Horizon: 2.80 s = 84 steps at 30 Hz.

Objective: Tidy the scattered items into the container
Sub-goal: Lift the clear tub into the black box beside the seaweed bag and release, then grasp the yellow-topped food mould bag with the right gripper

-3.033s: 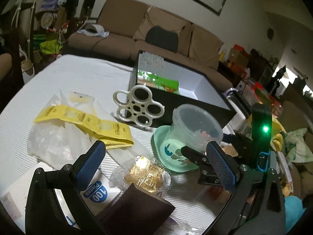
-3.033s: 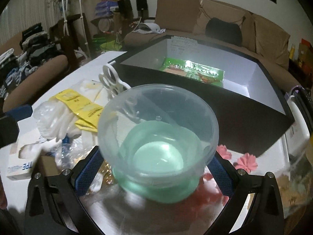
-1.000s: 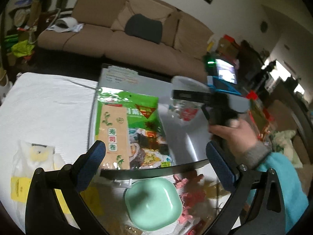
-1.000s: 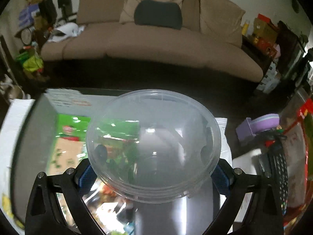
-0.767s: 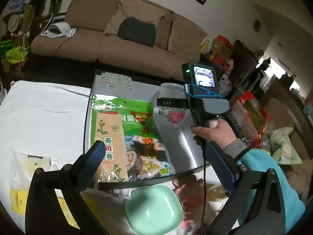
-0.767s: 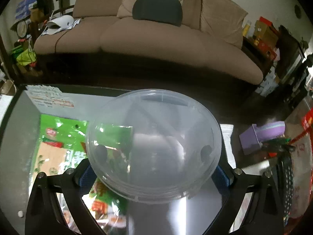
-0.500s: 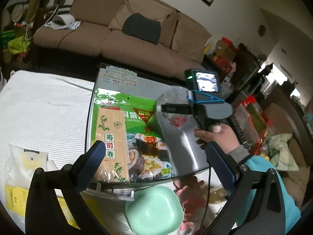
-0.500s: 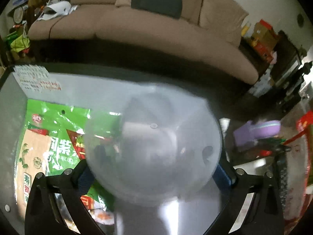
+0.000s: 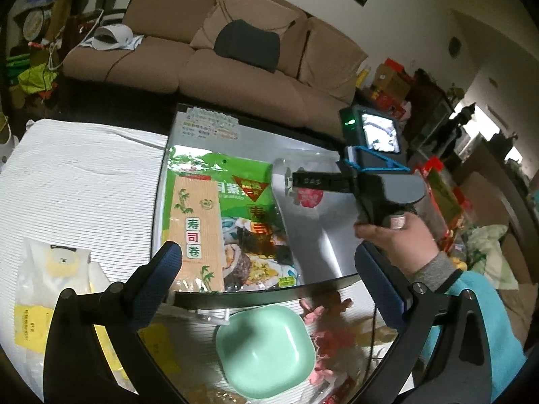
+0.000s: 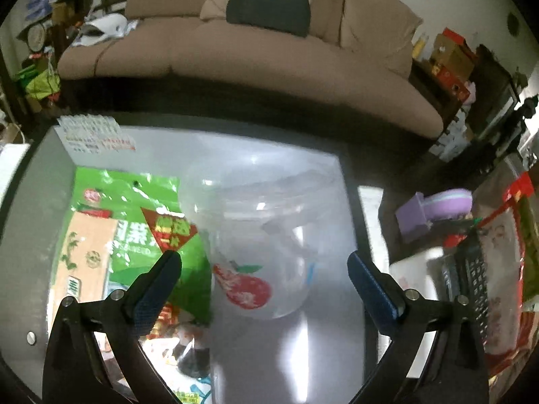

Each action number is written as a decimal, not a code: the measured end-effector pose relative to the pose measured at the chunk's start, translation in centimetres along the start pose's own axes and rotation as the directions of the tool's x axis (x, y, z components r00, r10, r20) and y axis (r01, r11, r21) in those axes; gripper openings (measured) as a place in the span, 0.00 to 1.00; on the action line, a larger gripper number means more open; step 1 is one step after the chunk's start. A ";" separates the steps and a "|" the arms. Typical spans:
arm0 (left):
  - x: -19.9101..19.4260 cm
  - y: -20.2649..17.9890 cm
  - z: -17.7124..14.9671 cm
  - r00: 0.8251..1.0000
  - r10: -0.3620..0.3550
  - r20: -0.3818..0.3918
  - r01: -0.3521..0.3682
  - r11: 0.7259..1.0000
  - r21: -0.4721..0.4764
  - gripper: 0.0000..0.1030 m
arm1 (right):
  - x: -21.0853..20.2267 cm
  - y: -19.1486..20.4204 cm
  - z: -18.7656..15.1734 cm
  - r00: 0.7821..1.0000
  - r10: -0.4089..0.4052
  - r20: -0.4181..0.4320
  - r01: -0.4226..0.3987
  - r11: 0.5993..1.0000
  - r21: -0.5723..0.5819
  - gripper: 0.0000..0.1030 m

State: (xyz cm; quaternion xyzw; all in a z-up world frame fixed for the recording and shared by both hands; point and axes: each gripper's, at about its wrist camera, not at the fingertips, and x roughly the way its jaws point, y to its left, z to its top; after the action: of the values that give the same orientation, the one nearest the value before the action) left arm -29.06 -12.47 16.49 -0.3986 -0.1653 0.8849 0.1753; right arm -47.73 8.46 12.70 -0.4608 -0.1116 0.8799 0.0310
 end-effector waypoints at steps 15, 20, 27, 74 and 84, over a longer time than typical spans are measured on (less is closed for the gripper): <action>-2.3 1.4 0.5 0.999 -0.013 0.048 0.012 1.000 0.016 1.00 | 1.5 7.2 4.1 0.998 0.056 -0.009 -0.057 0.958 -0.282 0.39; -2.2 1.1 0.3 0.999 -0.032 0.038 0.033 0.999 -0.008 1.00 | -0.2 4.6 2.3 0.998 0.032 -0.060 -0.046 0.970 -0.237 0.36; -4.3 -1.3 -0.5 0.998 -0.046 0.044 0.046 0.999 0.013 1.00 | -2.6 -0.6 -0.3 0.996 0.028 -0.082 -0.039 0.989 -0.140 0.39; -4.1 -1.8 -9.2 0.999 -0.005 -0.034 0.006 0.999 0.037 1.00 | -2.6 3.4 -1.4 0.977 -0.214 0.011 0.193 0.857 -0.477 0.78; -5.2 -6.4 -9.7 0.997 0.079 -0.001 -0.078 0.984 0.158 1.00 | -17.3 -4.7 -4.6 0.958 0.283 0.033 -0.279 0.955 -0.104 0.79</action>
State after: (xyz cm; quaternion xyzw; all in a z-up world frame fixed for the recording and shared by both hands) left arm -17.23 -7.68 16.52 -0.3928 -0.0782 0.9000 0.1720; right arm -34.25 11.06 25.10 -0.4517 -0.0889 0.8796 -0.1199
